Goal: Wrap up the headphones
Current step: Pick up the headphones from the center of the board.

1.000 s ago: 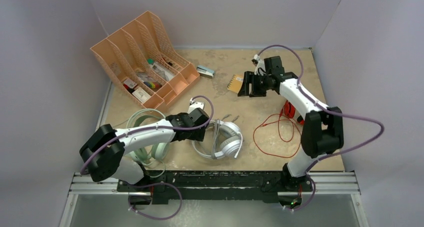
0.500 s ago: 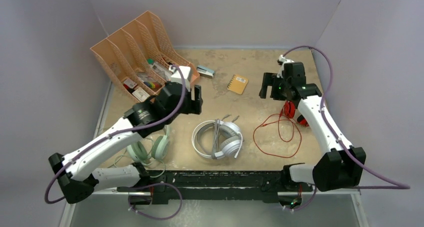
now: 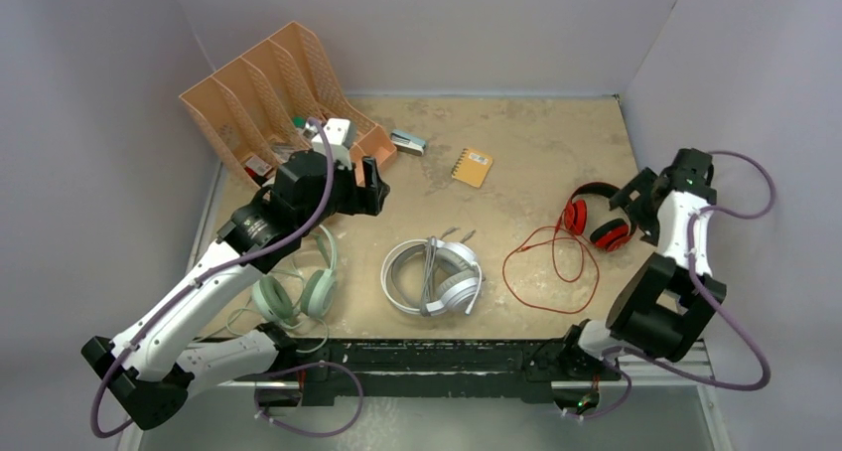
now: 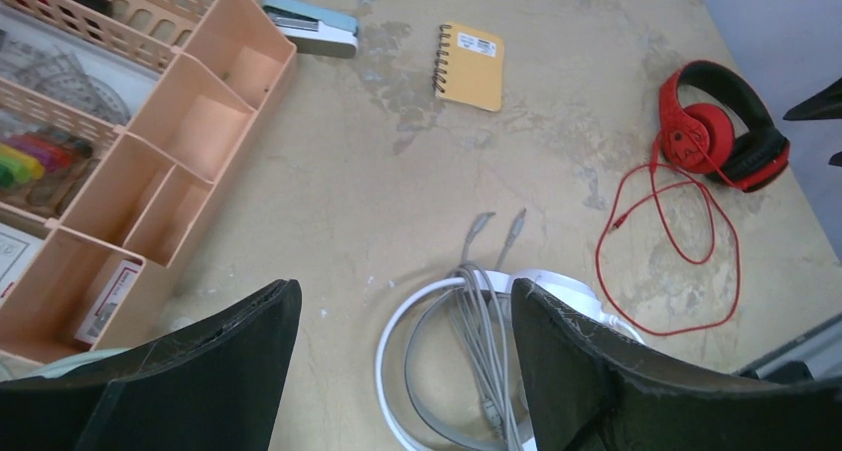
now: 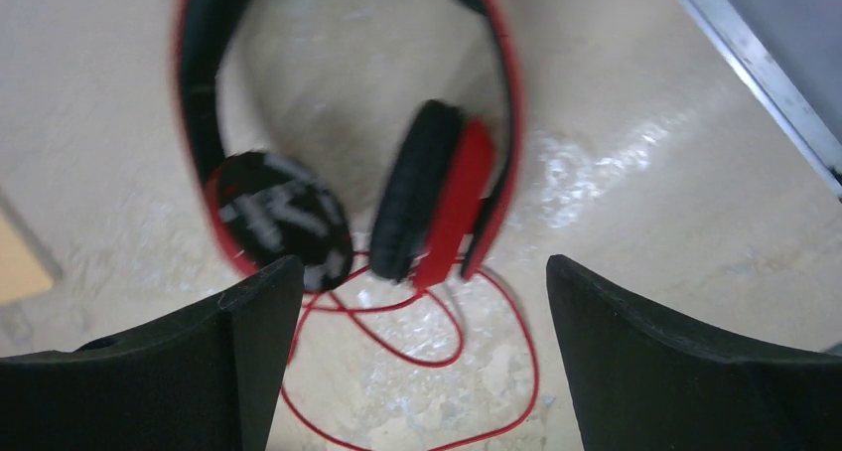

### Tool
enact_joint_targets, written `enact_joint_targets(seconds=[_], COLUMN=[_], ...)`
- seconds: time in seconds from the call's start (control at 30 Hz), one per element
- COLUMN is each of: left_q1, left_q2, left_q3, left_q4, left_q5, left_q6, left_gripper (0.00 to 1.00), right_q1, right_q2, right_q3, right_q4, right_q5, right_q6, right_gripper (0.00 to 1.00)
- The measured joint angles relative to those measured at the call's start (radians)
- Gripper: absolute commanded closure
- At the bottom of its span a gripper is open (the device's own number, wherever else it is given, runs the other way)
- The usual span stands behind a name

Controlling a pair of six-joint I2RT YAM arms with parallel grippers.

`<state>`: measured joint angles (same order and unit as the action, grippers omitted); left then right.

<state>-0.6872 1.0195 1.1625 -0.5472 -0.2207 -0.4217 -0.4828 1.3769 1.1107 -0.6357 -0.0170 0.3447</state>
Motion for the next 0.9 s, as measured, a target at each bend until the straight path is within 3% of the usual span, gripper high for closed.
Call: enact_joint_targets(seconds=[0.13, 0.37, 0.63, 0.9], left_q1=[0.000, 0.000, 0.000, 0.000], left_q2=[0.000, -0.013, -0.036, -0.035], left_q3=[0.000, 0.000, 0.001, 0.064], left_q4=[-0.007, -0.016, -0.019, -0.049], left_q5=[0.047, 0.070, 0.071, 0.060], left_q6=[0.008, 0.018, 0.010, -0.040], left_gripper=[0.24, 0.24, 0.25, 0.26], right_q1=[-0.081, -0.052, -0.005, 0.074], right_q2=[0.095, 0.222, 0.304, 0.192], right_q3=[-0.003, -0.047, -0.090, -0.199], right_q4=[-0.010, 0.046, 0.143, 0.219], right_q5=[0.010, 0.034, 0.053, 0.117], right_q6=[0.026, 0.045, 0.067, 0.112], right_gripper=[0.05, 0.04, 0.34, 0.73])
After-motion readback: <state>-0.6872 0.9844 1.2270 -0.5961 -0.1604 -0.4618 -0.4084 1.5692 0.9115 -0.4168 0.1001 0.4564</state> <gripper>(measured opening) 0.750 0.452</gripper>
